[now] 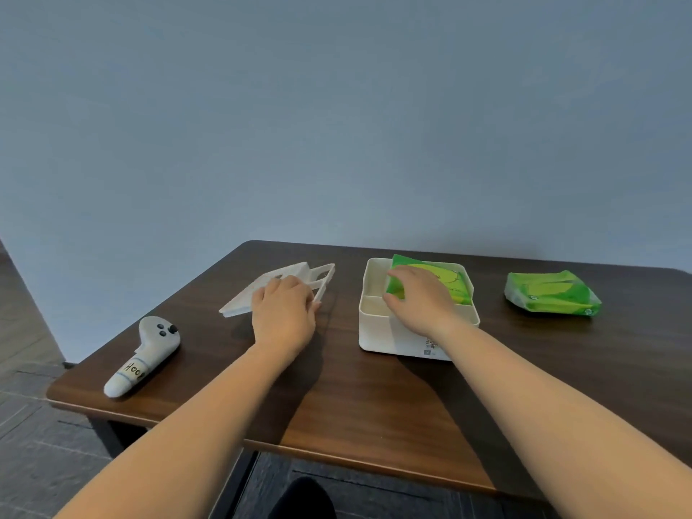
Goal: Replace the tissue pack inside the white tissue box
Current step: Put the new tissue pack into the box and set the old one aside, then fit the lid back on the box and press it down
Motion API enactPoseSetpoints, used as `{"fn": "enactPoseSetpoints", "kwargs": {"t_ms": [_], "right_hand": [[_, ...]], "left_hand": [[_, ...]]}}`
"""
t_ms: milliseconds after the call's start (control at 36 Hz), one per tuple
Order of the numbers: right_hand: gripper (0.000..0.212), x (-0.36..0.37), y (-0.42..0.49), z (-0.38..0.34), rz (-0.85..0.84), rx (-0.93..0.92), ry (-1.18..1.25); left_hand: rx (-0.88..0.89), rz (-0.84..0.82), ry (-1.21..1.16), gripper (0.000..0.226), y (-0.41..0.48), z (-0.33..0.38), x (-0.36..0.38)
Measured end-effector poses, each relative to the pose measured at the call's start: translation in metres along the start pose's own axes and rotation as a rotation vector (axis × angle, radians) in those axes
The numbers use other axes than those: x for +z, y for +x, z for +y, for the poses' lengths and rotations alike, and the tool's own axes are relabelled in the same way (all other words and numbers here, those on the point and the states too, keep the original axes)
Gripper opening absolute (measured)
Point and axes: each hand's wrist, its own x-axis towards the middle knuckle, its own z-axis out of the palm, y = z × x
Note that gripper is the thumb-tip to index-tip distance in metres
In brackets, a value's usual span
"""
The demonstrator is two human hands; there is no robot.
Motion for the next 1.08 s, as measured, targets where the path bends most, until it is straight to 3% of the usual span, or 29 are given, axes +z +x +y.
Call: {"fn": "enactPoseSetpoints", "kwargs": {"t_ms": [250,389,556,667,833,944,1083], "right_hand": [[0.044,-0.013,0.005,-0.001,0.074,0.12,0.332],[0.051,-0.032,0.005,0.006,0.201,0.307,0.655],[0.057,-0.049,0.003,0.036,0.3,0.51,0.786],[0.022,-0.052,-0.001,0.058,0.342,0.555,0.886],[0.018,-0.051,-0.011,0.076,0.378,0.621,0.938],[0.045,-0.044,-0.007,0.09,0.391,0.697,0.946],[0.055,-0.035,-0.007,0.098,0.335,0.701,0.891]], "left_hand": [[0.148,0.083,-0.342,0.01,0.022,0.023,-0.023],[0.296,0.06,-0.453,0.009,0.024,0.041,-0.022],[0.468,-0.004,-0.516,0.017,0.022,0.061,-0.016],[0.518,-0.032,-0.525,0.013,0.022,0.071,-0.008],[0.564,-0.043,-0.546,0.008,0.021,0.076,0.005],[0.586,-0.048,-0.567,0.005,0.016,0.078,0.01],[0.582,-0.073,-0.59,0.005,0.013,0.076,0.014]]}}
